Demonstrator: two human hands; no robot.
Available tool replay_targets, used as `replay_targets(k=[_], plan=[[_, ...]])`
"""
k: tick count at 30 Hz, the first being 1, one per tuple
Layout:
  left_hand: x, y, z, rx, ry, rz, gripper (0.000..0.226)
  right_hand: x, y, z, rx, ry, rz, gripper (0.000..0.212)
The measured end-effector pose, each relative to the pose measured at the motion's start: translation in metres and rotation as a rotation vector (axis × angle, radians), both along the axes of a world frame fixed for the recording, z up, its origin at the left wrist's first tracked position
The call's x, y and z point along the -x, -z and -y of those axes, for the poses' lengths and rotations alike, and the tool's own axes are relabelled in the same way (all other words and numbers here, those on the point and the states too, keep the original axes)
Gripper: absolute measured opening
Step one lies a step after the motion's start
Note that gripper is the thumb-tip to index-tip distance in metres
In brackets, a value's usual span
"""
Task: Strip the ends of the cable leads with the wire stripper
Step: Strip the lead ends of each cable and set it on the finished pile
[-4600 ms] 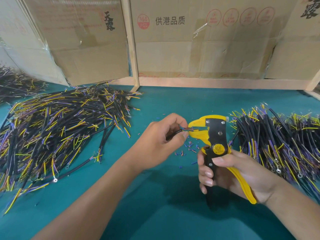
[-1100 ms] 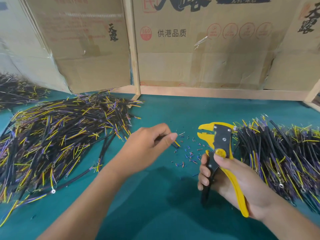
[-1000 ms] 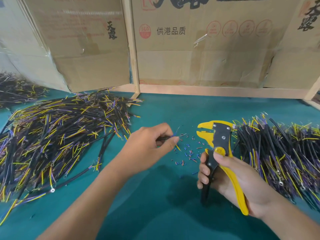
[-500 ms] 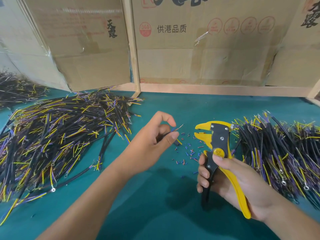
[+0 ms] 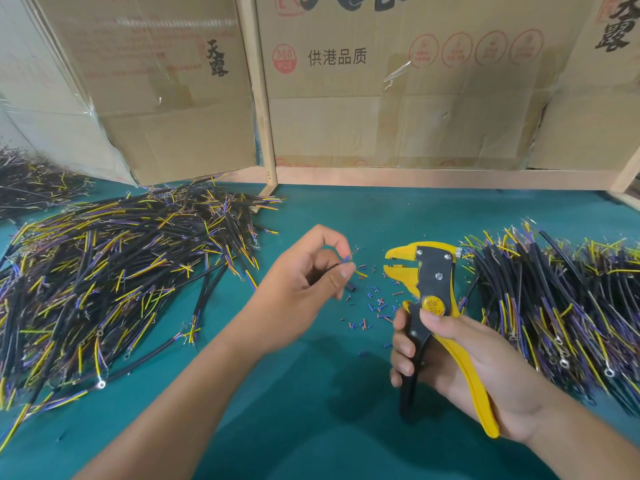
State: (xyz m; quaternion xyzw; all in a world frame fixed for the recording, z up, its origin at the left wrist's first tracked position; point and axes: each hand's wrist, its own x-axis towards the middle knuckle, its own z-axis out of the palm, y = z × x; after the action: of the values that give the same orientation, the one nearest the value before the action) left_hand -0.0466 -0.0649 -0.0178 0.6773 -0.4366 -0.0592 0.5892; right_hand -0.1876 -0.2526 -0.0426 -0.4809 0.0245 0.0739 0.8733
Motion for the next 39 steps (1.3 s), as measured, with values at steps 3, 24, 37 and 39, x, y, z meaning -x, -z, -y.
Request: replay_targets(k=[3,24,37,39], plan=[[0.002,0.0,0.0,-0.019,0.025,0.042,0.009,0.0,0.0,0.0,0.003,-0.002,0.0,0.036],[0.005,0.003,0.002,-0.117,-0.169,0.471,0.012,0.004,0.001,0.004,0.023,-0.098,0.047,0.042],[0.011,-0.003,0.002,-0.171,-0.125,0.54,0.009,0.007,-0.002,0.007,0.093,-0.175,0.067,0.038],[0.012,-0.004,0.002,-0.168,-0.119,0.52,0.008,0.007,-0.002,0.008,0.097,-0.172,0.061,0.038]])
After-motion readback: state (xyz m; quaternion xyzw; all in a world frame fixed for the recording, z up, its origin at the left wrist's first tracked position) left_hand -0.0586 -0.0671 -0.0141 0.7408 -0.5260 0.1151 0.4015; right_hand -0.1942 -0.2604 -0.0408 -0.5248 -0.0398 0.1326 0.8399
